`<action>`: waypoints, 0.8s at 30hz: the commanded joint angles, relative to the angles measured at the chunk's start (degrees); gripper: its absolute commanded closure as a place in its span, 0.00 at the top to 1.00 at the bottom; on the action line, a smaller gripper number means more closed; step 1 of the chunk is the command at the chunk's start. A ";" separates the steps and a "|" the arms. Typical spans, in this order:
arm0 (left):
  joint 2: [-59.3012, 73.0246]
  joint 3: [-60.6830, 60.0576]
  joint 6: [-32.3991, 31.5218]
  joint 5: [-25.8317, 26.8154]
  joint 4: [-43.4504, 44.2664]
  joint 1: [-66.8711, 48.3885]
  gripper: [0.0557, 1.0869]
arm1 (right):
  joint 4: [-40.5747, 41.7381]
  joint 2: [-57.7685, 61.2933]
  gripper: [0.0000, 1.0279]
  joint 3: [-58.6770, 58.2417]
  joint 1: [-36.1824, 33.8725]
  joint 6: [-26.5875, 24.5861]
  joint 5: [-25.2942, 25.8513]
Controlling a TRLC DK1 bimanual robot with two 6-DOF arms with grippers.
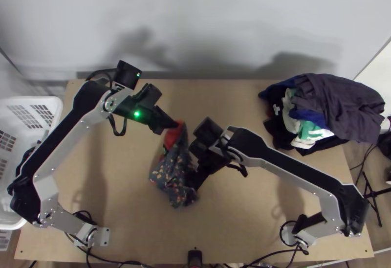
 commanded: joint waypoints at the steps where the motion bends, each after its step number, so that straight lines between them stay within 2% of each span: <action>1: -0.78 0.70 -0.31 0.00 -0.05 1.33 0.03 | 0.29 1.52 0.90 -1.26 0.59 -1.10 -0.07; 9: -1.75 1.49 -0.57 0.09 -0.41 2.21 0.03 | 2.40 1.79 0.90 -3.19 0.15 -1.72 0.02; 11: -1.93 1.49 -0.57 0.09 -0.58 2.21 0.03 | 3.45 1.96 0.84 -3.19 -0.03 -1.89 0.10; 24: -5.18 1.14 -0.48 0.71 -2.60 2.39 0.03 | 5.04 3.46 0.81 -2.13 -1.61 -2.77 2.13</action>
